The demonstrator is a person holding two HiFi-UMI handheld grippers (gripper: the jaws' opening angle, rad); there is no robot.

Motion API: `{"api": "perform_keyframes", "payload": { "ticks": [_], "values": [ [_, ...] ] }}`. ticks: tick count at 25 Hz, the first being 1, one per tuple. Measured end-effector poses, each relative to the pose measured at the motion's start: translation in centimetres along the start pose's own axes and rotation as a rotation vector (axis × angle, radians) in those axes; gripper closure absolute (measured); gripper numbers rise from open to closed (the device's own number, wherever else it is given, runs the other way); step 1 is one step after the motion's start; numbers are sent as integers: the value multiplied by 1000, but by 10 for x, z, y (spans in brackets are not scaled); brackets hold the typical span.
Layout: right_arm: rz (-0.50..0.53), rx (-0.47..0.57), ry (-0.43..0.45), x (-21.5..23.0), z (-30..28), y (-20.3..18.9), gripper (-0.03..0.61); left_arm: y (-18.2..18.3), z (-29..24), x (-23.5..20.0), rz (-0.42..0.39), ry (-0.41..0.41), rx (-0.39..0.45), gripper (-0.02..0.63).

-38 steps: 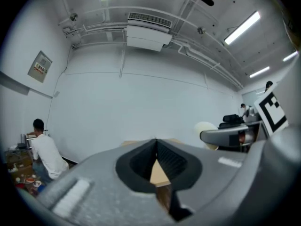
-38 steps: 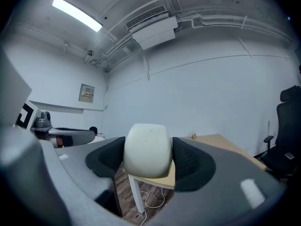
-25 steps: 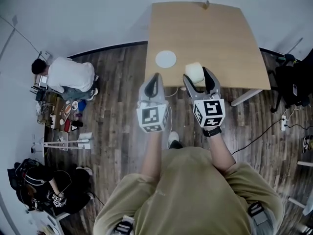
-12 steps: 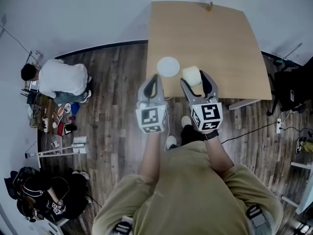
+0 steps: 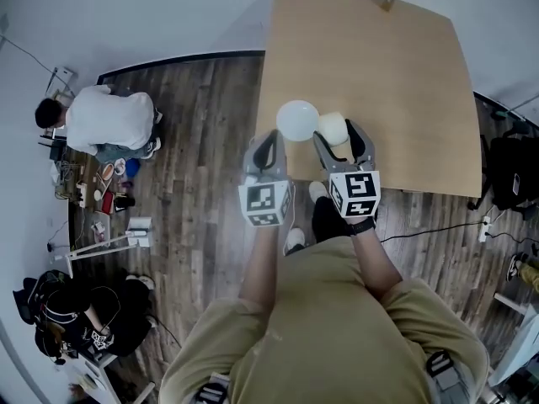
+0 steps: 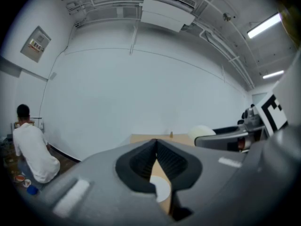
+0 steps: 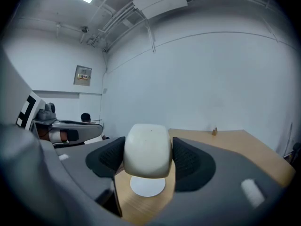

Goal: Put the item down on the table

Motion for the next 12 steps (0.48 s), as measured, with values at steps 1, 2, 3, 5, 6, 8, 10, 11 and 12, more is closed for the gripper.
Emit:
{"api": "perform_keyframes", "payload": {
  "ticks": [1,2,3,5,6,8,10,11,12],
  "values": [
    [-3,-11,8,4,-10,-3,258,-3,-9,-3,3,5,-11,611],
    [-5,-22,17,8,-20,-7,258,-6,-17,-5,6,10,-23,611],
    [-7,-34,25,12,-29,-10,259,-10,-25,-7,8,15,-36,611],
    [-5,-56,43,19,-48,-16,258,-17,-39,-12,16,29,-59,611],
    [6,-67,53,21,-58,-20,258,-21,-46,-16,22,35,-71,611],
    [52,-97,77,23,-80,-30,258,-29,-60,-25,41,43,-94,611],
    [93,-138,105,22,-101,-45,259,-39,-71,-33,64,43,-124,611],
    [101,-162,117,21,-109,-54,258,-45,-74,-36,73,45,-140,611],
    [102,-188,129,20,-116,-63,259,-51,-77,-39,81,50,-155,611]
  ]
}}
Point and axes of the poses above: the fingertips, and each gripper's own axes: z backward along the fingers, x to its right, y out of its top, the point moved 4 cm from there along z, backward along the fingers, and after that the axes turned 6 degrees about -y, right-handed, at the moved point
